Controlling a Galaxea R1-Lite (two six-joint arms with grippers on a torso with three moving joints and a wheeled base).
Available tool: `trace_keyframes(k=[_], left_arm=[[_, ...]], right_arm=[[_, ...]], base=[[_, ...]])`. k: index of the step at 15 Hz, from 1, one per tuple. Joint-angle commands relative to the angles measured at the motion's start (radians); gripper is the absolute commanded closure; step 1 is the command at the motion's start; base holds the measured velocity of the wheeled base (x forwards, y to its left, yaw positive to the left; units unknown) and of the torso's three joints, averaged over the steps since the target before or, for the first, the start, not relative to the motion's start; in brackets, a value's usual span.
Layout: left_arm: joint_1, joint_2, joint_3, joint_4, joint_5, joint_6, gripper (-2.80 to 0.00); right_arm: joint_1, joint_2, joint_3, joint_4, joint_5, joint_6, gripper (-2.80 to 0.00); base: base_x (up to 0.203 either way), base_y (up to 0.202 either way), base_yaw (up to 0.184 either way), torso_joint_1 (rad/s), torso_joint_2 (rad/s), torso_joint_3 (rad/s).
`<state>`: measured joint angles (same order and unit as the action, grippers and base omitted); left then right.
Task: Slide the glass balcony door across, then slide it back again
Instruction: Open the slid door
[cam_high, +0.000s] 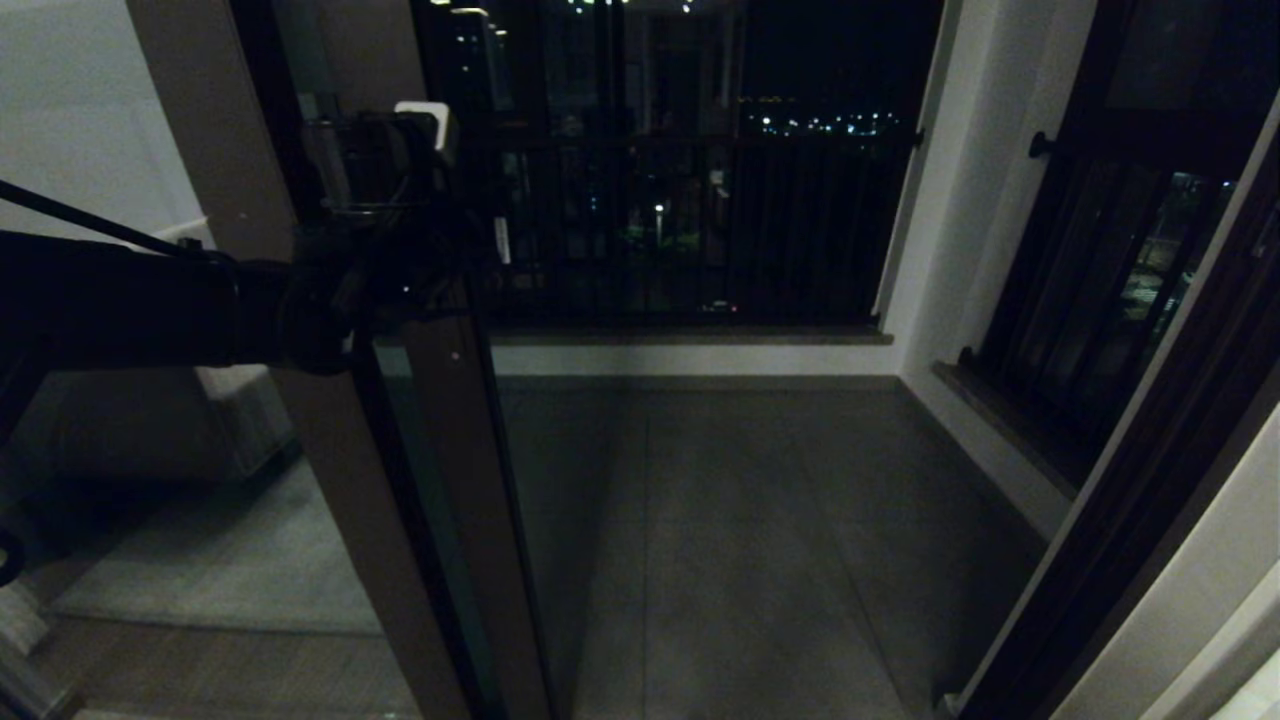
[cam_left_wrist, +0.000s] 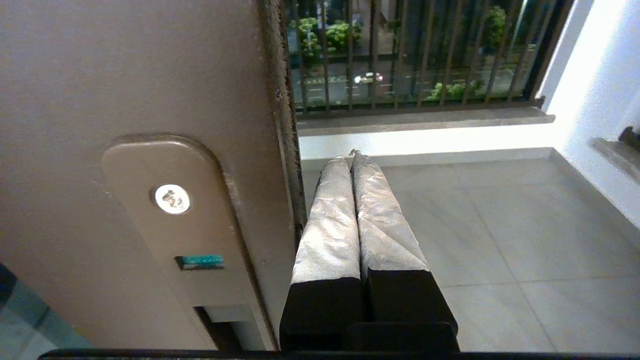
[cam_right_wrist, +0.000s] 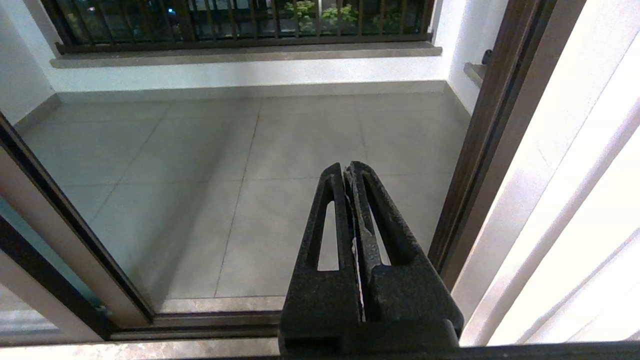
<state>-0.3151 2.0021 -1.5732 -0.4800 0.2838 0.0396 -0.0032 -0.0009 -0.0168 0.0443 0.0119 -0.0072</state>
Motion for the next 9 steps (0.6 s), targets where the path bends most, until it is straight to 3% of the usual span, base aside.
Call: trace_keyframes(k=[1,9], left_arm=[[0.003,-0.003,-0.001,-0.005,-0.003,0.000,0.00],[0.027,-0.015,0.021,-0.005,-0.006,0.001,0.00]], right_arm=[[0.000,0.001,0.000,0.000,0.000,0.000,0.00],[0.000,0.001,0.000,0.000,0.000,0.000,0.00]], base=[[0.000,0.000,0.000,0.000,0.00,0.000],[0.000,0.000,0.000,0.000,0.00,0.000]])
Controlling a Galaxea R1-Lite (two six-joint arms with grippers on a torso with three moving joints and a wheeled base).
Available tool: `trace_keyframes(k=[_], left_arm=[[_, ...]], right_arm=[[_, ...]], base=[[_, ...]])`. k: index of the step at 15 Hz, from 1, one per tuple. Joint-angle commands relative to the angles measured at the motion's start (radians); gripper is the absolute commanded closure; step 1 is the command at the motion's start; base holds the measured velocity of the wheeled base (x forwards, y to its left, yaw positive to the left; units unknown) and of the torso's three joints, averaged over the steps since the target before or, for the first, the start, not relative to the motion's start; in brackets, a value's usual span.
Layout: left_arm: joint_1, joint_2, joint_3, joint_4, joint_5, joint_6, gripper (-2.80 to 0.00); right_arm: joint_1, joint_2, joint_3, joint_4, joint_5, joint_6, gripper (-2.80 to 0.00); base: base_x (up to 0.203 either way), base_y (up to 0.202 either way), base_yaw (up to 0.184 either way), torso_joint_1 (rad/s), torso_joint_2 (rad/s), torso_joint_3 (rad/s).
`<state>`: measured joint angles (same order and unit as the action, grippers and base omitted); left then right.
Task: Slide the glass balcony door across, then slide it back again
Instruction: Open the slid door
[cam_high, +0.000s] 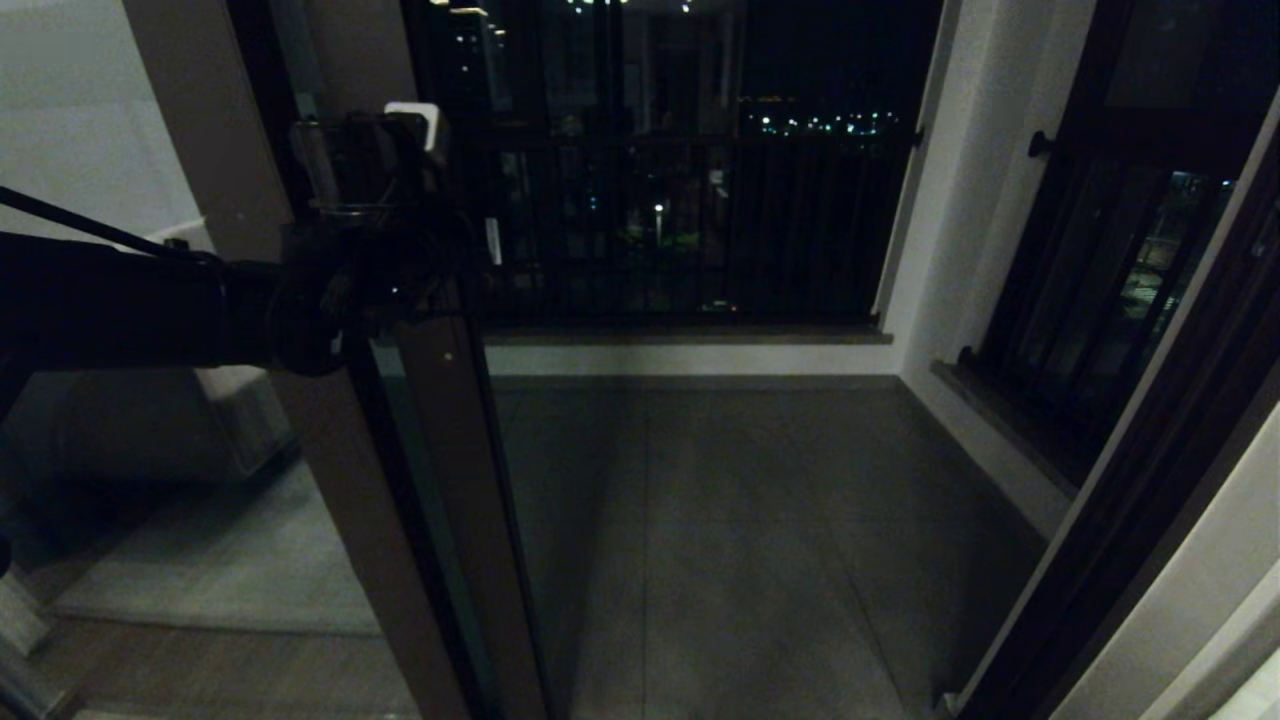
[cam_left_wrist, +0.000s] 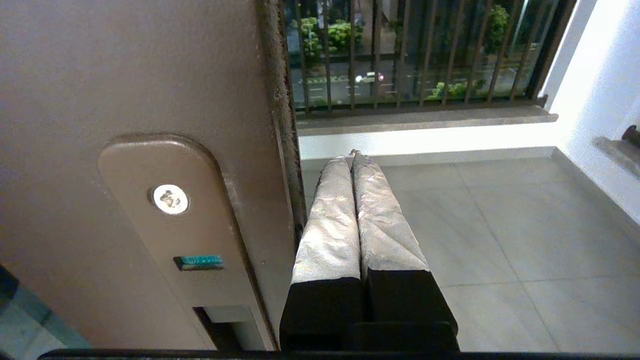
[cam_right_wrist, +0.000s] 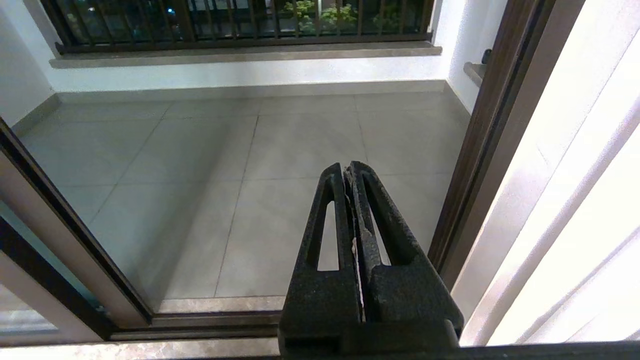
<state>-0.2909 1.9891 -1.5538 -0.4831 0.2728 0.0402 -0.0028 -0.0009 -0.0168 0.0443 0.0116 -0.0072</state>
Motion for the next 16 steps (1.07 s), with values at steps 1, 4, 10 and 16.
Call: trace_keyframes(k=[1,4,10,16], left_arm=[[0.003,-0.003,0.001,-0.002,0.005,0.000,0.00],[0.010,-0.003,0.001,-0.002,0.005,0.000,0.00],[0.024,-0.012,0.017,-0.002,0.002,0.000,0.00],[0.032,-0.013,0.023,-0.003,0.002,0.000,0.00]], right_arm=[[0.000,0.001,0.000,0.000,0.001,0.000,0.00],[0.000,0.001,0.000,0.000,0.001,0.000,0.00],[0.000,0.001,0.000,0.000,0.001,0.000,0.00],[0.000,0.001,-0.001,0.000,0.001,0.000,0.00]], base=[[0.000,0.000,0.000,0.000,0.00,0.000],[0.000,0.000,0.000,0.000,0.00,0.000],[0.000,0.000,0.000,0.000,0.00,0.000],[0.000,0.000,0.000,0.000,0.00,0.000]])
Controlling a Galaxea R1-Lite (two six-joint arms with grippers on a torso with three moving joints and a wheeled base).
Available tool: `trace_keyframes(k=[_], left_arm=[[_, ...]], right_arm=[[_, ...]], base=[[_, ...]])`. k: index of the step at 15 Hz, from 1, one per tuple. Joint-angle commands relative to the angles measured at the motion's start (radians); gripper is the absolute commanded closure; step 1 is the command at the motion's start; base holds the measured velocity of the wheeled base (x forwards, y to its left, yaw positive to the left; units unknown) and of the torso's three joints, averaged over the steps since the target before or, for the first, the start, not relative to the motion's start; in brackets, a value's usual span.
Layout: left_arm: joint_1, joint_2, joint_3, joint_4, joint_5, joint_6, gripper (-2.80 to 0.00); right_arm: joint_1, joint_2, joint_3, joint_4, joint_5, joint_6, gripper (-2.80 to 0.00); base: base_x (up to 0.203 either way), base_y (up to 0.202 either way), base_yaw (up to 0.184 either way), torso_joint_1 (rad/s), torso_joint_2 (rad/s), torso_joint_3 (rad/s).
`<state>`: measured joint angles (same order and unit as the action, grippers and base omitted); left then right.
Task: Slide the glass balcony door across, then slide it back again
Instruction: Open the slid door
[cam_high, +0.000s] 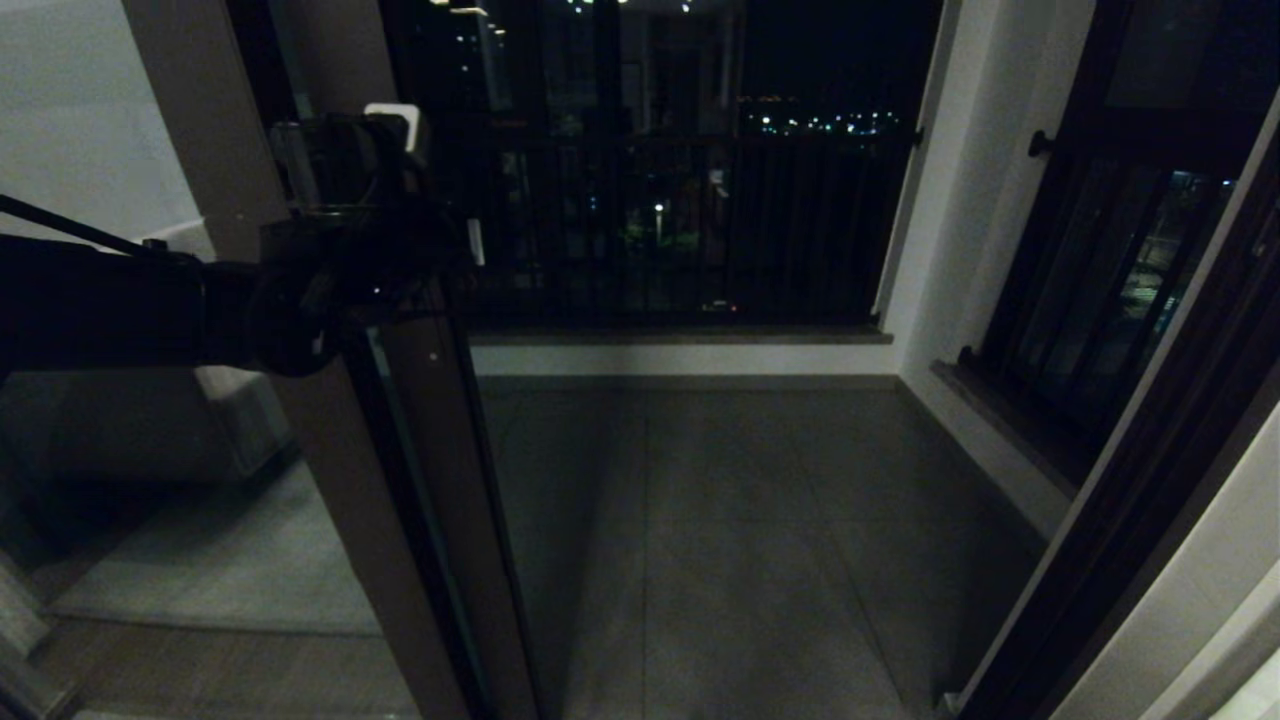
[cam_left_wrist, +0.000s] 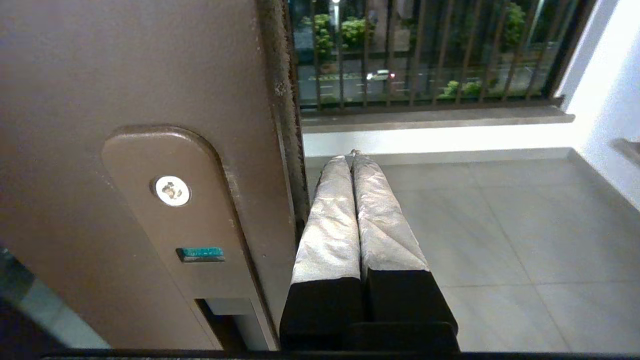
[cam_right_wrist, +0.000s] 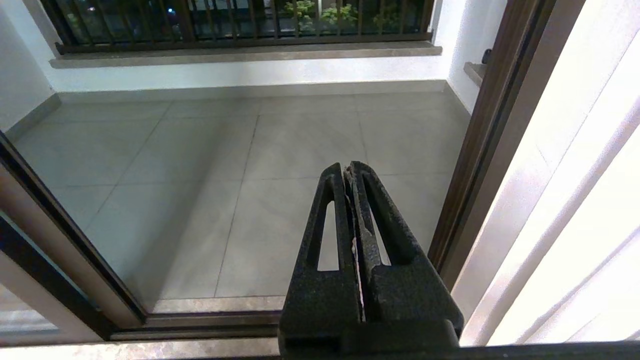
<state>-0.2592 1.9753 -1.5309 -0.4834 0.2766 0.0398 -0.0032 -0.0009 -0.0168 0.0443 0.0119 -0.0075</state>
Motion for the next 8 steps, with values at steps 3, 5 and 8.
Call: trace_keyframes(k=[3,5,8], left_arm=[[0.001,-0.001,0.001,-0.003,-0.002,0.000,0.00],[0.006,0.000,0.001,-0.003,-0.002,0.000,0.00],[0.008,0.003,0.001,-0.052,-0.003,0.004,0.00]], right_arm=[[0.000,0.001,0.000,0.000,0.000,0.000,0.00],[0.000,0.001,0.000,0.000,0.000,0.000,0.00],[0.000,0.001,0.000,0.000,0.000,0.000,0.00]], base=[[0.000,0.000,0.000,0.000,0.00,0.000],[0.000,0.000,0.000,0.000,0.00,0.000],[0.000,0.000,0.000,0.000,0.00,0.000]])
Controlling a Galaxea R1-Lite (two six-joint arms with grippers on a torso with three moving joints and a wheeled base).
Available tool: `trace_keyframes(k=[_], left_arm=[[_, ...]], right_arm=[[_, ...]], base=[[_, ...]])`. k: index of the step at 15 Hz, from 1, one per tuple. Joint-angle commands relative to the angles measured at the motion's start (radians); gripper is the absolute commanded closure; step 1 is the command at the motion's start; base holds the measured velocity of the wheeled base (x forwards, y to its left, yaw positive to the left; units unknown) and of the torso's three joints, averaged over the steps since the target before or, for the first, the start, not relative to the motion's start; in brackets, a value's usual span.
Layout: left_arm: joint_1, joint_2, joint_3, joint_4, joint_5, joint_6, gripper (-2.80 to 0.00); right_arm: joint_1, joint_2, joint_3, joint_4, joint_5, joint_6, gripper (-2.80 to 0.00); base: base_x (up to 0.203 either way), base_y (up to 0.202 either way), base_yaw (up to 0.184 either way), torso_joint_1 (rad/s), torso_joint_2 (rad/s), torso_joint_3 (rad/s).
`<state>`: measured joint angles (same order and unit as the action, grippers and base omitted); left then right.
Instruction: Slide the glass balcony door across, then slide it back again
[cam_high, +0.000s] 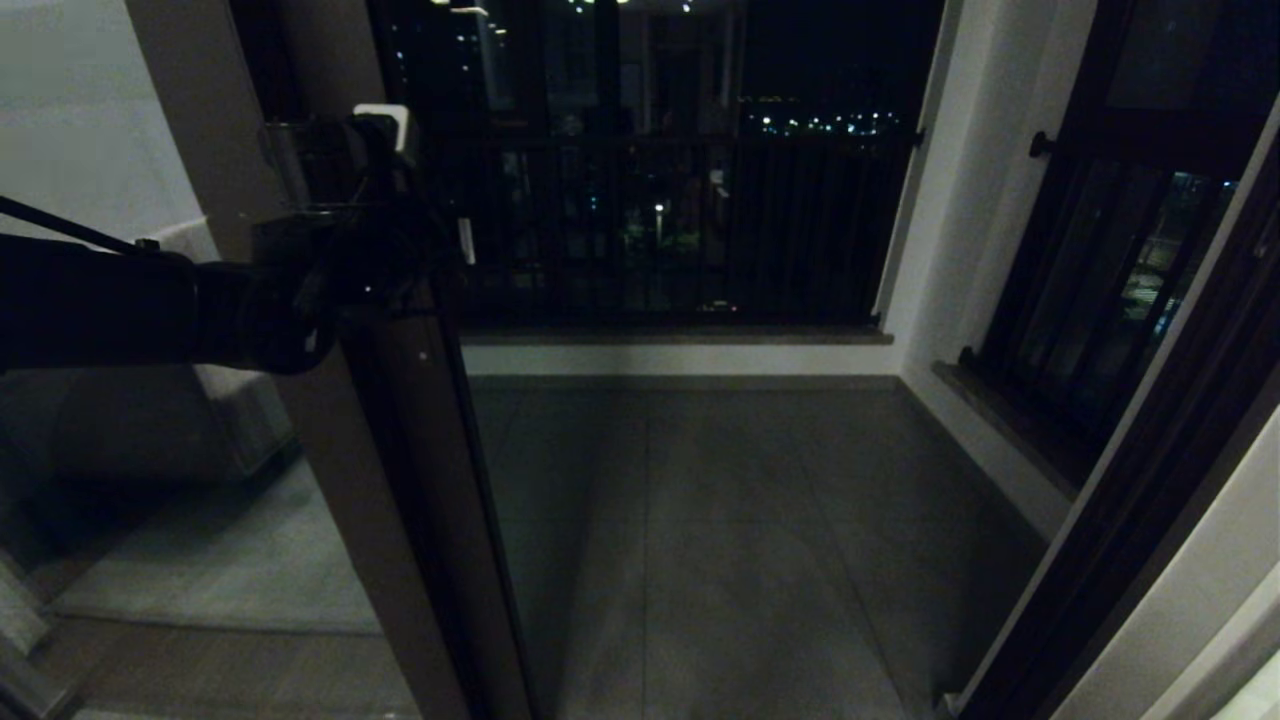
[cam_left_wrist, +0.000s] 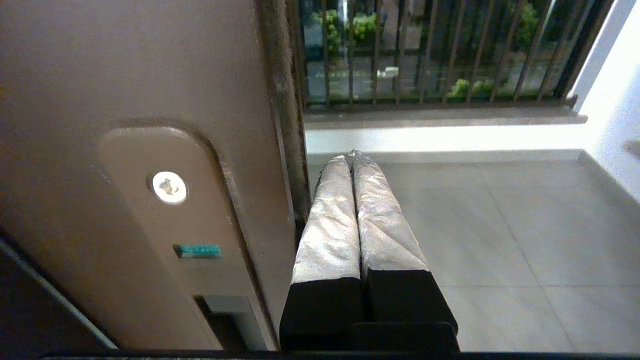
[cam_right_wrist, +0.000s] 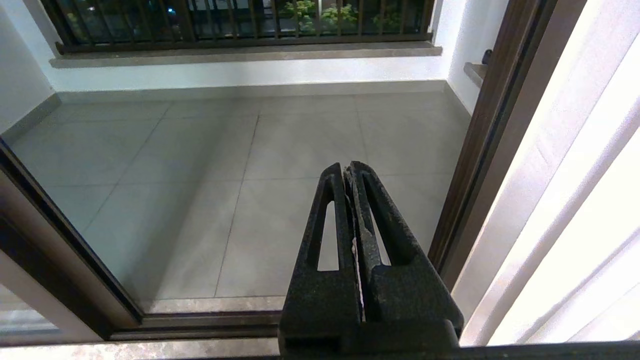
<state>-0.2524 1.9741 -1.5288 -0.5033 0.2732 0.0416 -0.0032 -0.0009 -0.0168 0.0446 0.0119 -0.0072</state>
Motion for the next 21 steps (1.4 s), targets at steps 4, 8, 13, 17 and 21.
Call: trace_keyframes(k=[4,8,13,17,21], left_arm=[[-0.027,-0.028,0.016,-0.078,0.001,0.003,0.00],[-0.063,-0.154,0.137,-0.071,-0.001,0.003,0.00],[-0.063,-0.446,0.478,-0.070,-0.039,-0.002,0.00],[-0.049,-0.749,0.776,-0.068,-0.033,-0.002,0.00],[0.054,-1.076,0.935,-0.022,0.001,0.002,0.00]], right_arm=[[0.000,0.001,0.000,0.000,0.000,0.000,0.00],[0.000,0.001,0.000,0.000,0.000,0.000,0.00],[0.000,0.001,0.000,0.000,0.000,0.000,0.00],[0.000,0.001,0.000,0.000,0.000,0.000,0.00],[0.000,0.001,0.000,0.000,0.000,0.000,0.00]], base=[[0.000,0.000,0.000,0.000,0.00,0.000],[0.000,0.000,0.000,0.000,0.00,0.000],[0.000,0.000,0.000,0.000,0.00,0.000],[0.000,0.000,0.000,0.000,0.00,0.000],[0.000,0.000,0.000,0.000,0.00,0.000]])
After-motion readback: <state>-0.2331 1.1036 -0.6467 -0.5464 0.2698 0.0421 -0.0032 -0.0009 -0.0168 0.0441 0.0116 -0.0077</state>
